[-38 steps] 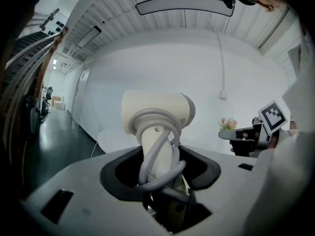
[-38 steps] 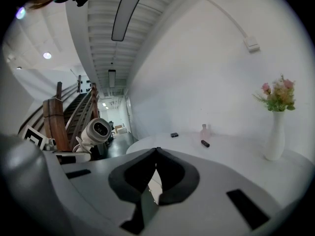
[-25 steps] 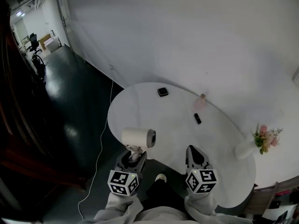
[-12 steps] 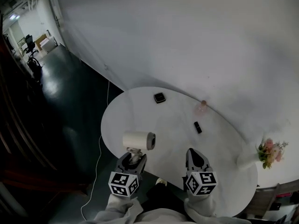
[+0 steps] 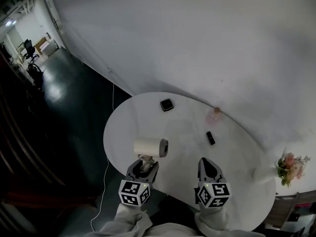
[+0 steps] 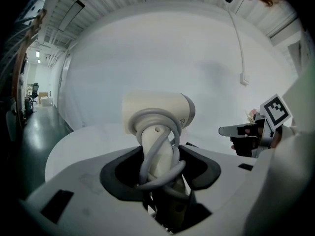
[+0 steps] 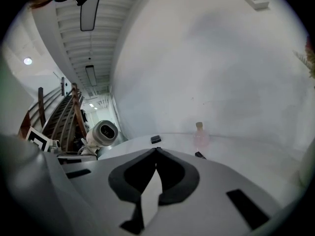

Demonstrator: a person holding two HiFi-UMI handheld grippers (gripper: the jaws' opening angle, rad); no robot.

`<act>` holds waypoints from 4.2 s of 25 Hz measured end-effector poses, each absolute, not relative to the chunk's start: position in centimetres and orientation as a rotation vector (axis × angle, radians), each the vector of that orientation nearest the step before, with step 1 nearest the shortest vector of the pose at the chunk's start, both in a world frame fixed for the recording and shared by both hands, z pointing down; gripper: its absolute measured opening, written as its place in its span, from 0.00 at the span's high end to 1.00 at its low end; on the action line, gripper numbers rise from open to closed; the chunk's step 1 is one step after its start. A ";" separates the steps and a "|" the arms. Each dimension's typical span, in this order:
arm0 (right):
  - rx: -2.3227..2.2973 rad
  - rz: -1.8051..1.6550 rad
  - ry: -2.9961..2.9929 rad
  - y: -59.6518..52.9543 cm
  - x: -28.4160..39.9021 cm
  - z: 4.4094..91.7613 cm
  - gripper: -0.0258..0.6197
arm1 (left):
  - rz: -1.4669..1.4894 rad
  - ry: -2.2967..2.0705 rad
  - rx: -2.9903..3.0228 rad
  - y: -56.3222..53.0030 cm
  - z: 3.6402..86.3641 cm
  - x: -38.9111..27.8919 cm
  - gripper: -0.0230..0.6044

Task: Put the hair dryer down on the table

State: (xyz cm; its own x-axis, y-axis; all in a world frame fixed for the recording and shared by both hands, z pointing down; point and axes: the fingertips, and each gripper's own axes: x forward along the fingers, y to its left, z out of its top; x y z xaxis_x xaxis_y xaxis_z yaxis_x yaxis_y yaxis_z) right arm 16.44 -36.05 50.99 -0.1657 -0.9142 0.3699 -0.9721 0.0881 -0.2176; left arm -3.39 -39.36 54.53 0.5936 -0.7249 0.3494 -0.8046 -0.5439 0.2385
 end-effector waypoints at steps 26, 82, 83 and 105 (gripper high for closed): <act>2.060 0.622 -2.096 -39.1 18.9 53.0 0.88 | 0.544 -0.985 2.470 -48.8 60.7 4.8 0.62; 2.224 0.816 -1.942 -38.6 19.0 53.3 0.88 | 0.927 -0.786 2.273 -53.4 67.3 6.8 0.51; 2.224 0.811 -1.944 -38.6 19.0 53.2 0.88 | 0.934 -0.806 2.270 -53.4 67.3 6.4 0.50; 2.223 0.755 -1.985 -38.3 18.7 51.8 0.88 | 0.762 -0.784 2.308 -50.3 63.6 2.8 0.50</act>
